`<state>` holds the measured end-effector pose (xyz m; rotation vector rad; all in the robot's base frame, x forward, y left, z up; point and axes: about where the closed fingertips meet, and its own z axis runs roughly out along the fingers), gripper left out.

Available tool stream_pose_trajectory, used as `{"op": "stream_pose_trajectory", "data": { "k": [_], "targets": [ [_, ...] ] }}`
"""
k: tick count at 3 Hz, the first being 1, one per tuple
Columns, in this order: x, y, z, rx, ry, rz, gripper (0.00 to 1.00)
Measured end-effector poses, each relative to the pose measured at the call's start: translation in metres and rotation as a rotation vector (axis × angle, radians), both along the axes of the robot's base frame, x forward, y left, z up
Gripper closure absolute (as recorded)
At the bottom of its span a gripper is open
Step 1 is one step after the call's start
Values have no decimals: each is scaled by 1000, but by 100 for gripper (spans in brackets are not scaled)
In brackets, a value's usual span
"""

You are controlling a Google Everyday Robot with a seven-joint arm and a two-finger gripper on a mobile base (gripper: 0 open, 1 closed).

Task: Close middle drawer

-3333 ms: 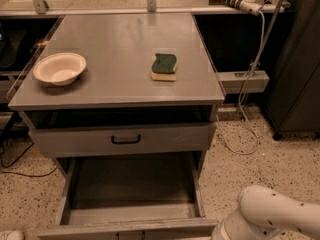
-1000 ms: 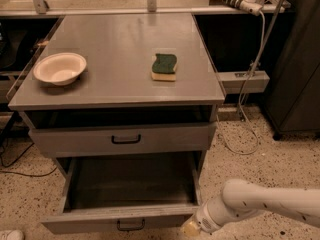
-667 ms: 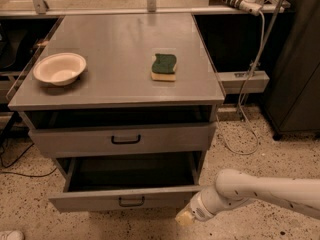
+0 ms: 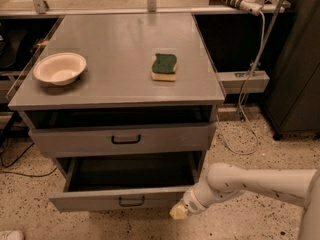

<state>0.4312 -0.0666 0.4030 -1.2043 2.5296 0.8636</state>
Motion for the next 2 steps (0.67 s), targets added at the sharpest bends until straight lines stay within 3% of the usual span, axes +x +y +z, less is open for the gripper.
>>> {"op": "stream_pose_trajectory", "data": {
  "k": [1, 2],
  "targets": [
    [10, 5, 0, -4, -5, 12, 100],
    [10, 5, 0, -4, -6, 12, 82]
  ]
}}
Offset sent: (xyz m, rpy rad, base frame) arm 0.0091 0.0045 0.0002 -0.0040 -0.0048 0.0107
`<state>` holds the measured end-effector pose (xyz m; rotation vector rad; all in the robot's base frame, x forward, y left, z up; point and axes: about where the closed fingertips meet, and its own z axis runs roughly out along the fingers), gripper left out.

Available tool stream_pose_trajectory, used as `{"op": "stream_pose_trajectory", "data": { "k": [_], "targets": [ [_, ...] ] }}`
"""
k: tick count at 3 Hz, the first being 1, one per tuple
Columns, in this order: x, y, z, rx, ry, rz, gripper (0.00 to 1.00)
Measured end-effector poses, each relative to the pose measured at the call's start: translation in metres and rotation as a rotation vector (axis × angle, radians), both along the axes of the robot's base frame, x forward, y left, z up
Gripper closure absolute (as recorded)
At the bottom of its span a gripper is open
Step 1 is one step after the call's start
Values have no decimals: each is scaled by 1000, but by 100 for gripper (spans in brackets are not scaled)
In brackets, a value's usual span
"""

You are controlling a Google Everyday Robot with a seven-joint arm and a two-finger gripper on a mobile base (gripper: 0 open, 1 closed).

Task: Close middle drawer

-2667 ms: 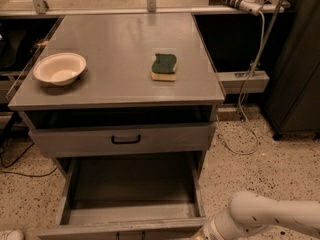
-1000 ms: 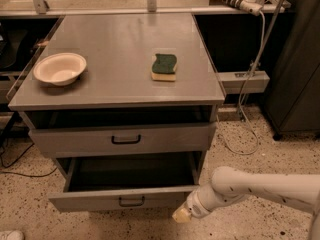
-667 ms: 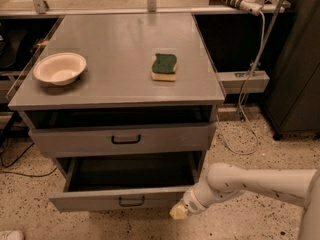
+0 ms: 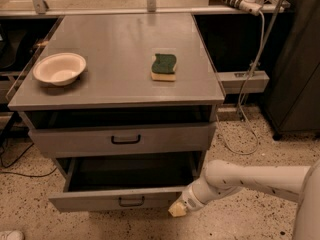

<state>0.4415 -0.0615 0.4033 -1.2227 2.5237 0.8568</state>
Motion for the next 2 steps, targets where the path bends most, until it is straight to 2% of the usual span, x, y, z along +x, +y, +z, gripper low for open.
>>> {"op": "stream_pose_trajectory", "data": {
  "k": [2],
  "targets": [
    [0, 0, 0, 0, 0, 0, 35]
  ]
}}
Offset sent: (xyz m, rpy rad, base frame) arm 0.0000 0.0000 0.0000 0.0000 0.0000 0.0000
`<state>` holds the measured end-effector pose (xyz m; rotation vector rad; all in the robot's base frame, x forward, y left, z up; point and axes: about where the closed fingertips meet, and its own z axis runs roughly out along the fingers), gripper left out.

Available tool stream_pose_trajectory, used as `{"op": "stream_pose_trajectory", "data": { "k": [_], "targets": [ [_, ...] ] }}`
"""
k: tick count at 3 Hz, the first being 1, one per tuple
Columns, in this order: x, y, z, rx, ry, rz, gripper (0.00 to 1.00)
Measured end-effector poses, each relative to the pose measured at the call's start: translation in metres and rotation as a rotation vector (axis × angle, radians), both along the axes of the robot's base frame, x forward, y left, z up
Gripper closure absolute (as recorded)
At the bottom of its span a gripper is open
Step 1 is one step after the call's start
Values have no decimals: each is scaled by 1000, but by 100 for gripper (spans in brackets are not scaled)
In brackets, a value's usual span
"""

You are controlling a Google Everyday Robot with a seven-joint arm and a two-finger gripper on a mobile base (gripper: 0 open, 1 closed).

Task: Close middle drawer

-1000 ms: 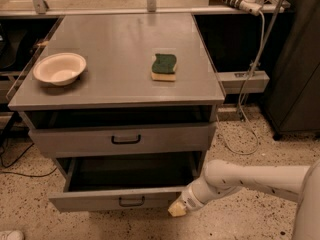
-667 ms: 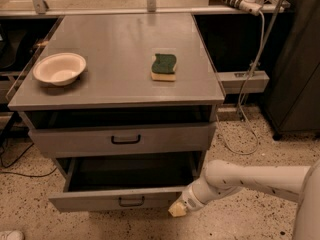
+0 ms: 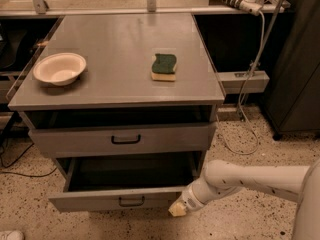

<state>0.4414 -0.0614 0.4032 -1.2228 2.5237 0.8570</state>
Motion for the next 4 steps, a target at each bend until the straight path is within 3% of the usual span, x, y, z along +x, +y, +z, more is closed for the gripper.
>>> {"op": "stream_pose_trajectory", "data": {
  "k": [1, 2, 3, 4],
  "targets": [
    [0, 0, 0, 0, 0, 0, 12],
    [0, 0, 0, 0, 0, 0, 0],
    [0, 0, 0, 0, 0, 0, 0],
    [0, 0, 0, 0, 0, 0, 19]
  ]
}}
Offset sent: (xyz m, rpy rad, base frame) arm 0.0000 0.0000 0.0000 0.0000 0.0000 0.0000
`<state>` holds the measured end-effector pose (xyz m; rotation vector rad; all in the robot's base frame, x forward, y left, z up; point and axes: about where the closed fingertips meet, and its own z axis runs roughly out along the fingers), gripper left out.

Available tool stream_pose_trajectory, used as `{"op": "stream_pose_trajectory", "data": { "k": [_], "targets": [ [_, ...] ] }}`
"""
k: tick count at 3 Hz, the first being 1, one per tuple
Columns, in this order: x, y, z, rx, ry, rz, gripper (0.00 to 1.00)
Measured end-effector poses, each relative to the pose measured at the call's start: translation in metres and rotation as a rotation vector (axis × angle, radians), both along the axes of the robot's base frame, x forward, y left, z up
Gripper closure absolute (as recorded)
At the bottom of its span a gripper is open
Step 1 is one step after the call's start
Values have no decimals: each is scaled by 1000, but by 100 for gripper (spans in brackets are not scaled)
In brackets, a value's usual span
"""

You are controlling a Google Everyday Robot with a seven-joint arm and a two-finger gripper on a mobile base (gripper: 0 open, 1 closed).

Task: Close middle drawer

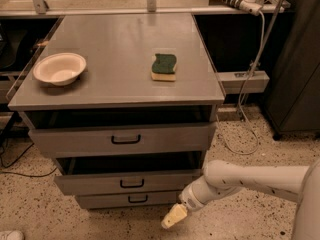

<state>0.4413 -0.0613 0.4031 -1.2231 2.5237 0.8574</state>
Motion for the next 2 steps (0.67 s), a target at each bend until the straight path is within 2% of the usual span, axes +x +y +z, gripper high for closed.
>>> {"op": "stream_pose_trajectory", "data": {
  "k": [2],
  "targets": [
    [0, 0, 0, 0, 0, 0, 66]
  ]
}}
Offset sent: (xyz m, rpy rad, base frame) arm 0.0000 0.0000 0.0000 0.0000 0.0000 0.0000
